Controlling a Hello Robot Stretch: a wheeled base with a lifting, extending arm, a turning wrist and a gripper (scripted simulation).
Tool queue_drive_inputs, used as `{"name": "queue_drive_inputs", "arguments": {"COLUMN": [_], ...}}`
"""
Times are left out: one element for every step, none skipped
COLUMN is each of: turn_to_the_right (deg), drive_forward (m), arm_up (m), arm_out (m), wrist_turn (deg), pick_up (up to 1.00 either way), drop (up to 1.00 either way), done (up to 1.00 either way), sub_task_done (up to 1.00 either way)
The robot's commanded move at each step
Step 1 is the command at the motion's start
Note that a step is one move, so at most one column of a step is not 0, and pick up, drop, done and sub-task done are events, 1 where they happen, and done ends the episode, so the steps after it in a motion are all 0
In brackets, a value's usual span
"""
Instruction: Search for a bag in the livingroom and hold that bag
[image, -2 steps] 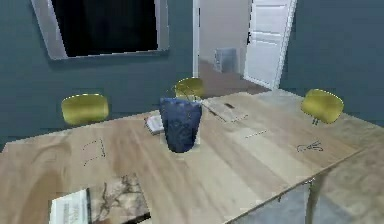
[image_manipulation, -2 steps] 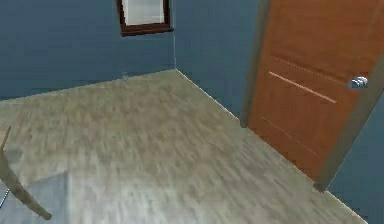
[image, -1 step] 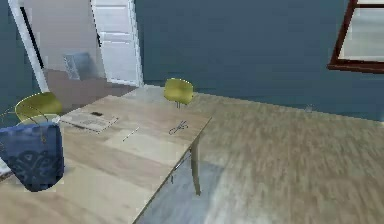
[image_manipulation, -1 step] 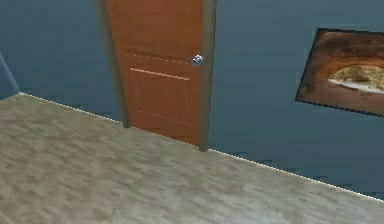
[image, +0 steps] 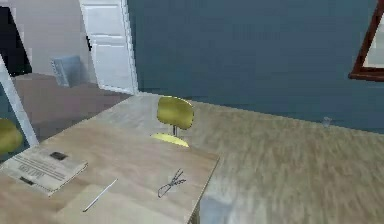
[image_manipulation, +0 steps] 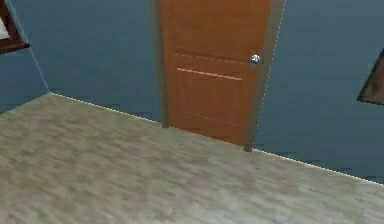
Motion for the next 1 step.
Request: {"name": "queue_drive_inputs", "arguments": {"turn_to_the_right": [-45.0], "drive_forward": [0.0], "arm_up": [0.0], "arm_out": [0.0], "wrist_turn": [0.0], "pick_up": [0.0], "drop": [0.0], "done": [0.0], "sub_task_done": [0.0]}}
